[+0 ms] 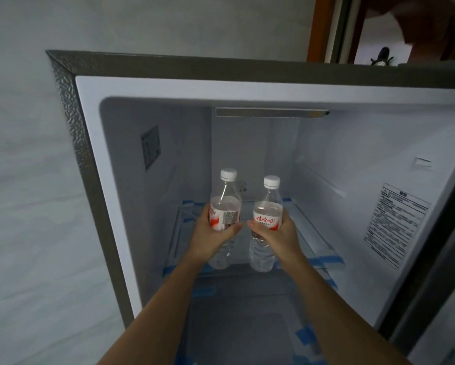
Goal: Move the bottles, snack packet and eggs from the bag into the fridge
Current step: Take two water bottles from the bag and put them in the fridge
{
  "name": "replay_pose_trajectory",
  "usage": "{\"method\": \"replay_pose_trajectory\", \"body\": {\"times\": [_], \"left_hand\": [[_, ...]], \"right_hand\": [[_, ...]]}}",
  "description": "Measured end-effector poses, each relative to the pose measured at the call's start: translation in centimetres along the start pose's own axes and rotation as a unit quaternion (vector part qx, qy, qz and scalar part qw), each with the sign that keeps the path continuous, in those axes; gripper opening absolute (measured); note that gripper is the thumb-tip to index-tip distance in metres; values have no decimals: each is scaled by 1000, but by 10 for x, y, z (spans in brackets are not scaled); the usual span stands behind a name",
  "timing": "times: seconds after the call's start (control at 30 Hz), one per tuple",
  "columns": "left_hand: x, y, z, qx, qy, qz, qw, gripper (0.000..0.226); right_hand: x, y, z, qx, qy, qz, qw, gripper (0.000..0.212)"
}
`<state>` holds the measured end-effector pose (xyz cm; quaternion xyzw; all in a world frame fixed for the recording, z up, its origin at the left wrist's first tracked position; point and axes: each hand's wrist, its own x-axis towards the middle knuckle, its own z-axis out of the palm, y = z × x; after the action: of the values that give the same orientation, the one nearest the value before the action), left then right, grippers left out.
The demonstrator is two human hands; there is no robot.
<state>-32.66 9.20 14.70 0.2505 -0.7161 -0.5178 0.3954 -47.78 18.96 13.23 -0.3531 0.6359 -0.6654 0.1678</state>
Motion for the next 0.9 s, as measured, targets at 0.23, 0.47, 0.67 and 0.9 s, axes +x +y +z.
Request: {"method": "replay_pose_trajectory", "body": {"times": [0.23, 0.47, 0.67, 0.9], "left_hand": [[7, -15, 0, 24, -4, -22, 999, 53], [6, -28, 2, 64, -9, -26, 998, 86], [-5, -55, -5, 178, 7, -63, 982, 101], [-9, -68, -3, 227, 34, -49, 972, 87]], "right_hand": [[15, 5, -1, -46, -45, -11, 998, 53], [15, 4, -6, -207, -70, -24, 976, 97], [-6, 19, -3, -342, -9, -44, 939, 96], [-19, 41, 7, -381, 29, -17, 924, 80]]}}
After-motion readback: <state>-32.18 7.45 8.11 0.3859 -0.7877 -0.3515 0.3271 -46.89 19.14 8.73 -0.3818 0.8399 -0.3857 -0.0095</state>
